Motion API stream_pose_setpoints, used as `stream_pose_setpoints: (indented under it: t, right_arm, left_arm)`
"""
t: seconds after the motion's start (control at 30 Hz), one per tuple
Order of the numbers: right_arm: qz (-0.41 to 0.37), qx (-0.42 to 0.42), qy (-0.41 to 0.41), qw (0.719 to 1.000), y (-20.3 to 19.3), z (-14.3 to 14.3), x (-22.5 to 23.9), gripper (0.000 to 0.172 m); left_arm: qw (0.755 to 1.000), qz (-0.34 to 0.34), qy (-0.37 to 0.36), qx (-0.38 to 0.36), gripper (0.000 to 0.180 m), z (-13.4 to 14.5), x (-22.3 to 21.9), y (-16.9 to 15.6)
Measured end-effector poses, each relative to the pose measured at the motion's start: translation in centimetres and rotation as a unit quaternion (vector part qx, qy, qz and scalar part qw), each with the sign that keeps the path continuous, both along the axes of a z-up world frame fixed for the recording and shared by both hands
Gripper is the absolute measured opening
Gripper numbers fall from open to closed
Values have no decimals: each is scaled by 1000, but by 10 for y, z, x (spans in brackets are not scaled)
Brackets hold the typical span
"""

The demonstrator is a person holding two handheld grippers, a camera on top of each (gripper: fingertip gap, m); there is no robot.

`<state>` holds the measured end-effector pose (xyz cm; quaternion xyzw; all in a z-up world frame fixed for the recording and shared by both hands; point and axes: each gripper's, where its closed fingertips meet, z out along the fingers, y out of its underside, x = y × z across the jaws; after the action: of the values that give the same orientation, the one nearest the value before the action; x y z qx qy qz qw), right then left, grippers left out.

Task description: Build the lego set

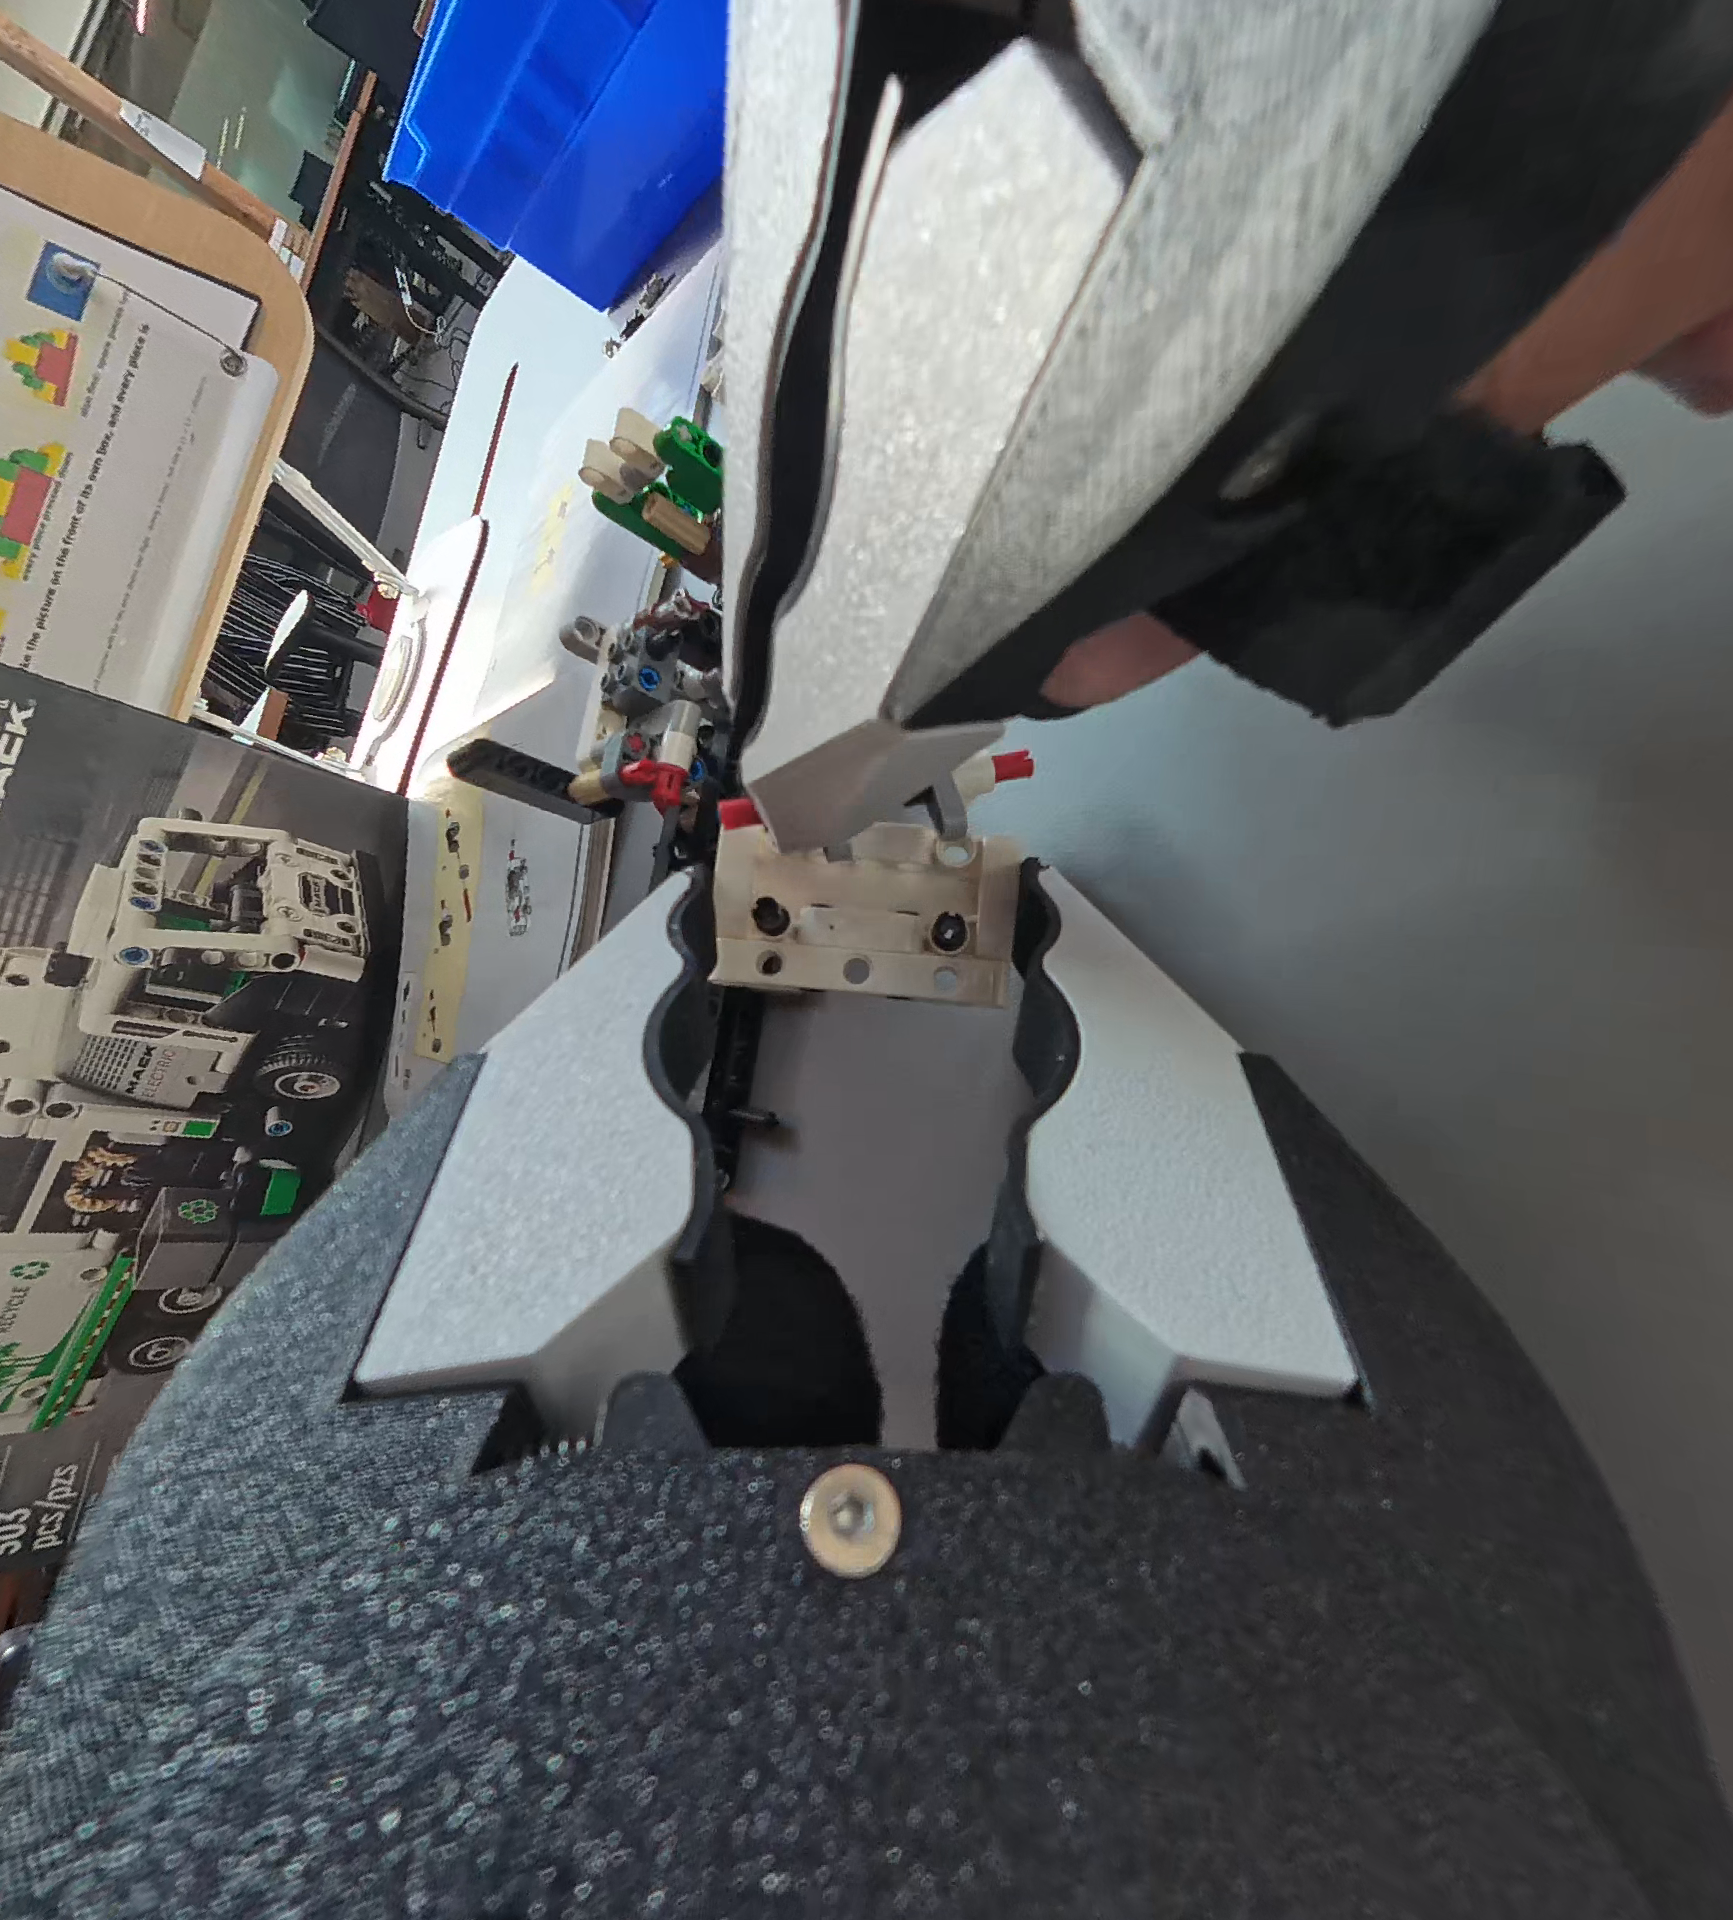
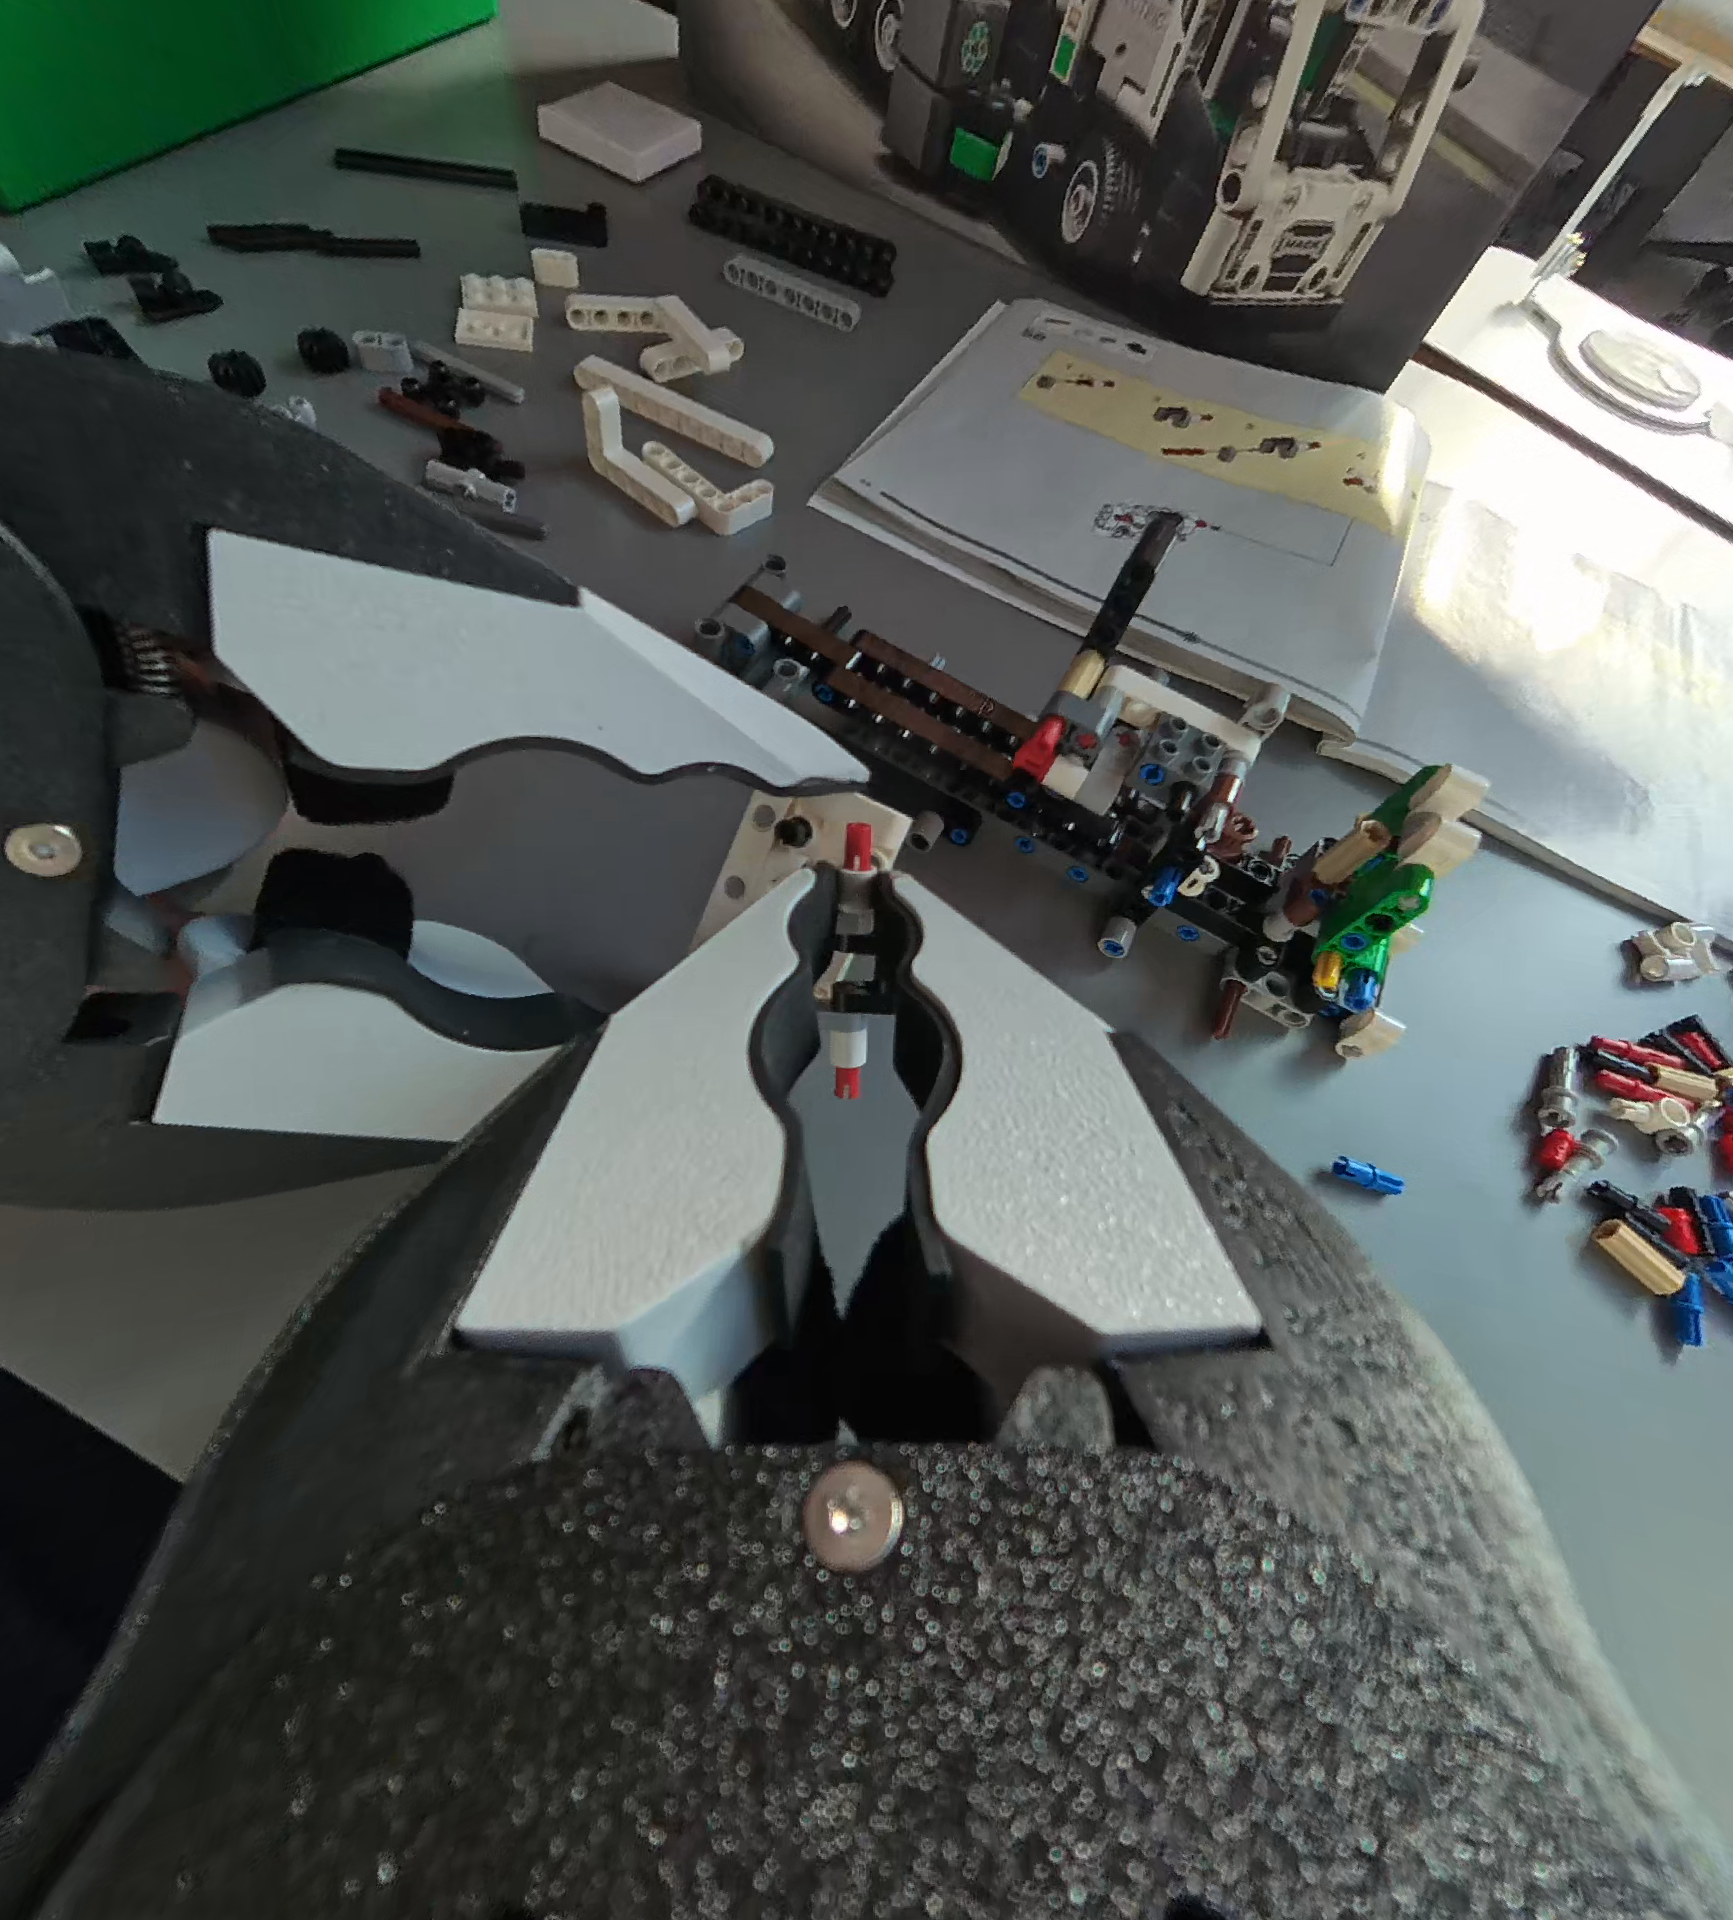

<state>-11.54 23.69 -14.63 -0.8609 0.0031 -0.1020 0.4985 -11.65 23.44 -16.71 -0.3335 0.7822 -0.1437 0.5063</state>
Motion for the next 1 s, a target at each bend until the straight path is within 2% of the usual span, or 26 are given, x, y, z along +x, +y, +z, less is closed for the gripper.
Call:
stream_pose_setpoints:
  t: [0.13,0.57,0.6,0.63,0.7,0.8,0.83,0.87,0.93,1.0]
  right_arm:
    - [-22,29,33,999,1,-1,5,5]
    - [-32,51,127,990,-2,1,5,5]
    - [-31,48,136,989,-2,-1,4,5]
    - [-30,35,153,987,-1,-6,1,3]
    - [-34,28,154,987,-2,-10,0,5]
    - [-17,29,153,988,-4,-9,-2,5]
    - [-12,34,162,986,-5,-8,-1,6]
    - [-10,50,168,985,-6,-2,2,5]
    - [-2,48,180,982,-8,2,4,5]
    - [1,37,155,987,-10,-1,11,5]
  left_arm:
    - [1000,9,4,-2,55,-1,0,0]
    - [995,-4,-20,101,55,4,0,-3]
    - [994,-12,-18,112,46,2,0,-6]
    - [992,-9,-20,123,28,1,-2,-6]
    - [990,-19,-23,137,26,-1,-2,-5]
    - [993,-25,-23,113,26,0,-5,-8]
    - [992,-30,-23,123,17,0,-7,-9]
    - [991,-42,-18,125,0,-2,-8,-12]
    - [990,-46,-27,134,0,0,-7,-13]
    - [991,-38,-19,124,6,-2,-4,-11]
